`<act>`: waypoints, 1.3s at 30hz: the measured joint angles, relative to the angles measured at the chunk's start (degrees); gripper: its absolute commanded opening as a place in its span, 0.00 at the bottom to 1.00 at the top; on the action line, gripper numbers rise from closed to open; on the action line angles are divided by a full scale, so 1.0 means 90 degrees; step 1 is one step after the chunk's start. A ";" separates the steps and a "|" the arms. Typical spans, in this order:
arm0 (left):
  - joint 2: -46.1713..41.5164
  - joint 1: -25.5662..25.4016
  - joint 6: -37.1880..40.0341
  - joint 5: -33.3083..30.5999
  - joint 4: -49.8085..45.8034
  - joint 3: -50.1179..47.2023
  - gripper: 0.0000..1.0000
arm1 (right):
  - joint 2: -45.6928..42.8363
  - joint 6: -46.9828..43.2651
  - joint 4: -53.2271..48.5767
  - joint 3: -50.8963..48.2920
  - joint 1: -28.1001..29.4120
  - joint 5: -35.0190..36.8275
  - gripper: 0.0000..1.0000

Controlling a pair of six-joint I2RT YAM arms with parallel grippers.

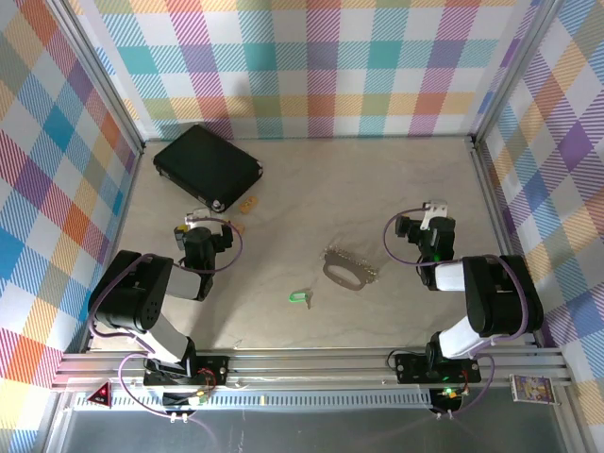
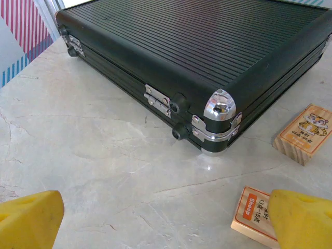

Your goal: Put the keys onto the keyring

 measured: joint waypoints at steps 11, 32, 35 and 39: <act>0.0000 0.0000 0.0000 0.0000 0.0000 0.0000 1.00 | 0.0000 0.0000 -0.0002 0.0000 0.0000 0.0000 0.99; 0.0000 0.0000 0.0000 0.0000 0.0000 0.0000 1.00 | 0.0000 0.0000 -0.0002 0.0000 0.0000 0.0000 0.99; 0.0000 0.0027 -0.0049 0.0041 -0.0107 0.0039 1.00 | 0.0000 0.0000 -0.0002 0.0000 0.0000 0.0000 0.99; 0.0000 0.0114 -0.0119 0.0066 -0.0204 0.0095 1.00 | 0.0000 0.0000 0.0000 0.0000 0.0000 0.0000 0.99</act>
